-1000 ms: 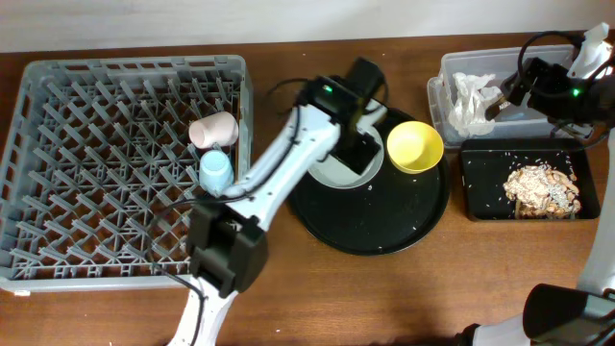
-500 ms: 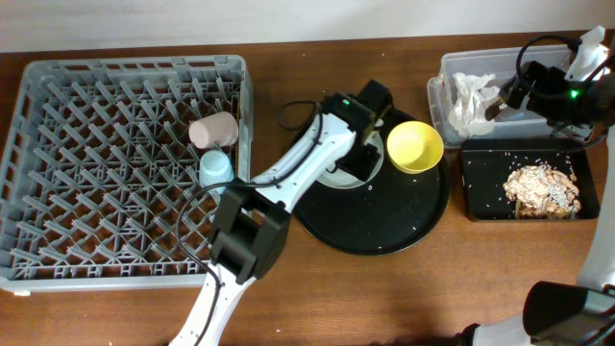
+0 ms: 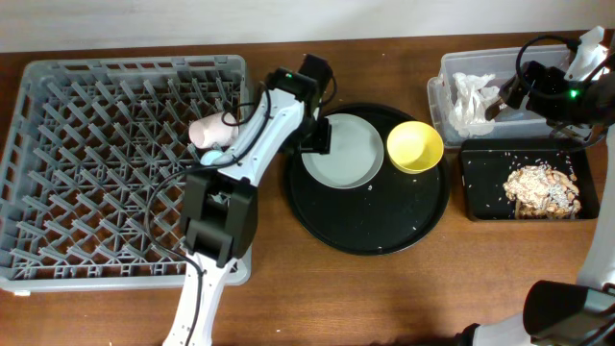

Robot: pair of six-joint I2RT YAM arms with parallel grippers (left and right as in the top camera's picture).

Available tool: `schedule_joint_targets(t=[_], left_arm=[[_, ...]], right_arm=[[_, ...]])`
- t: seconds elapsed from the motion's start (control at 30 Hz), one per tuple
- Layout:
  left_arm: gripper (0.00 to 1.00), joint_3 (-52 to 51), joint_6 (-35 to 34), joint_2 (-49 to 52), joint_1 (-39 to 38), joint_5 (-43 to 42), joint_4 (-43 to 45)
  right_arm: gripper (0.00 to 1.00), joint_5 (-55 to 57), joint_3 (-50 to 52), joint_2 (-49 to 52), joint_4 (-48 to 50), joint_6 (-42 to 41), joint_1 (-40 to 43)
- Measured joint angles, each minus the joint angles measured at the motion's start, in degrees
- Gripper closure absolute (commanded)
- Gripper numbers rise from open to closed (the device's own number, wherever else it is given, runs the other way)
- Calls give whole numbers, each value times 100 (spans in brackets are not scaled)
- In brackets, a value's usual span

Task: Sort waste into correct bins and load items into the dishwasher rack
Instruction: 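Grasp the grey plate edge on the tray with the left gripper, then stand the grey plate upright in the dish rack, left gripper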

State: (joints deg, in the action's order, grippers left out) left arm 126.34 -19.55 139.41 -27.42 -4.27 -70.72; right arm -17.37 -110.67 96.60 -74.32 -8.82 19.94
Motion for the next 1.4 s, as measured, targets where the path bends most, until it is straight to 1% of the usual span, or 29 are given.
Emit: schedule_joint_targets(t=[0.07, 0.2, 0.27, 0.3, 0.33, 0.37, 0.4, 0.57, 0.7, 0.83, 0.87, 0.97, 1.0, 1.03, 1.07, 1.1, 1.17, 1.23, 1.27, 1.3, 1.4], left_arm=[[40, 0, -2, 42, -46, -24, -20], [43, 0, -50, 293, -46, -24, -22], [57, 0, -114, 431, -42, -7, -17], [68, 0, -136, 437, -42, -17, -17], [82, 0, -170, 439, -42, -2, -4], [89, 0, -216, 439, -39, -13, 0], [99, 0, -245, 446, -37, -26, 20], [99, 114, -348, 450, -55, -282, 105], [100, 297, -348, 485, -63, -382, -201], [99, 1390, -118, 686, -44, -382, -1093], [99, 1788, -42, 737, -28, -365, -1353], [100, 3412, 280, 780, 109, -138, -2118], [100, 3637, 372, 782, 131, 111, -2262], [100, 4411, 472, 763, 201, 267, -2575], [99, 4887, 658, 743, 251, 468, -2588], [99, 5147, 911, 640, 304, 787, -2553], [100, 5252, 1255, 382, 363, 1578, -2588], [100, 5254, 1545, 210, 389, 2557, -2594], [100, 5254, 1716, 120, 407, 3390, -2594], [100, 5254, 1843, 70, 437, 4006, -2592], [100, 5254, 2135, 52, 619, 5191, -2594]], right_arm=[[2, 0, 0, 0, 0, 4, 0], [2, 0, 0, 0, 0, 0, 0], [2, 0, 0, 0, 2, 2, 0], [2, 0, 0, 0, 2, 4, 0], [2, 0, 0, 0, 2, 2, 0], [2, 0, 0, 0, 0, 2, 0], [2, 0, 0, 0, 2, 4, 0], [2, 0, 0, 0, 2, 2, 0], [2, 0, 0, 2, 2, 0, 0], [2, 0, 0, 2, 7, 2, 0], [2, 0, 0, 2, 9, 2, 0], [2, 0, 0, 4, 13, 4, 0], [2, 2, 0, 4, 15, 4, 0], [2, 2, 0, 4, 13, 4, 0], [2, 2, 0, 4, 17, 7, 0], [2, 0, 0, 7, 17, 2, 0], [2, 2, 0, 9, 15, 2, 0], [2, 0, 0, 11, 17, 4, 0], [2, 0, 0, 11, 17, 2, 0], [2, 0, 0, 11, 17, 2, 0], [2, 0, 0, 11, 17, 0, 0]])
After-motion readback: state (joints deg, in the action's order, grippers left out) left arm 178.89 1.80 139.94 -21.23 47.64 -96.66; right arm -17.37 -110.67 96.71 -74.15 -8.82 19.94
